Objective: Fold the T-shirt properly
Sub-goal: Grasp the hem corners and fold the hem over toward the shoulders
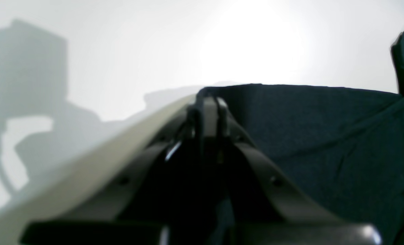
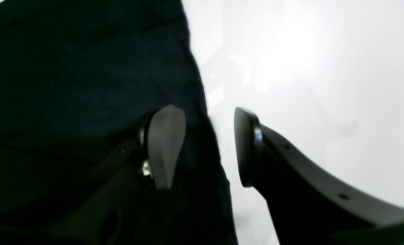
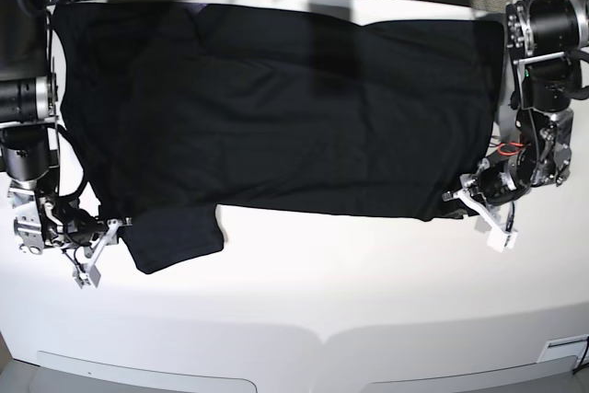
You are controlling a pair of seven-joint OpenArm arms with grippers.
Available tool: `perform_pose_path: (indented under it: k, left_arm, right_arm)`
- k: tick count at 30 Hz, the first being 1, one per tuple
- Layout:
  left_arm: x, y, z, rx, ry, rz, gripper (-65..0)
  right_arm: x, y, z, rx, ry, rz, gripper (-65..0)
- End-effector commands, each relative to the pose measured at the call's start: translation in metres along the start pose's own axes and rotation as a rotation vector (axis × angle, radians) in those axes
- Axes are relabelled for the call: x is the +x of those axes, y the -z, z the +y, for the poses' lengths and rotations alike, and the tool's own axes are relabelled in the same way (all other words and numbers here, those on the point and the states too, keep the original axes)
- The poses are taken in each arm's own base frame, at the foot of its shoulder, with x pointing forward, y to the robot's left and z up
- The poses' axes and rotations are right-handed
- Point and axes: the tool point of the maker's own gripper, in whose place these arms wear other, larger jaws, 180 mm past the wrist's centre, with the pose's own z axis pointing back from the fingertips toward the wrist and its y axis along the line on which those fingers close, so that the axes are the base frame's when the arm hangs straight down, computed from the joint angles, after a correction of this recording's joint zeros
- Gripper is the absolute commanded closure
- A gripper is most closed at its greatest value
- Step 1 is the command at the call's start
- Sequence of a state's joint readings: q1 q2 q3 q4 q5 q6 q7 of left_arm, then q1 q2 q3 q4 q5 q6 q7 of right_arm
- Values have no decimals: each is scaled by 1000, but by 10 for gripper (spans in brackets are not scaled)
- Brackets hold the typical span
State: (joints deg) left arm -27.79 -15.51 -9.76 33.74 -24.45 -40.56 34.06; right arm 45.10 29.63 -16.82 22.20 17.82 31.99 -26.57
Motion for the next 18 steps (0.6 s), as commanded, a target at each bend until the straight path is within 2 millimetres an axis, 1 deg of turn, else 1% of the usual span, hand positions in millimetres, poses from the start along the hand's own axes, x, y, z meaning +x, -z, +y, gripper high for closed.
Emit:
perform_pose_path:
  k: [1, 12, 18]
  left_arm:
    - [2, -2, 5, 23, 23, 28, 0]
    - [2, -2, 5, 23, 23, 28, 0]
    - [2, -2, 5, 27, 28, 33, 0]
  right_arm:
    - [30, -14, -14, -23, 0, -73, -280]
    - [25, -9, -6, -11, 0, -63, -280]
    - [10, 0, -2, -27, -10, -41, -280]
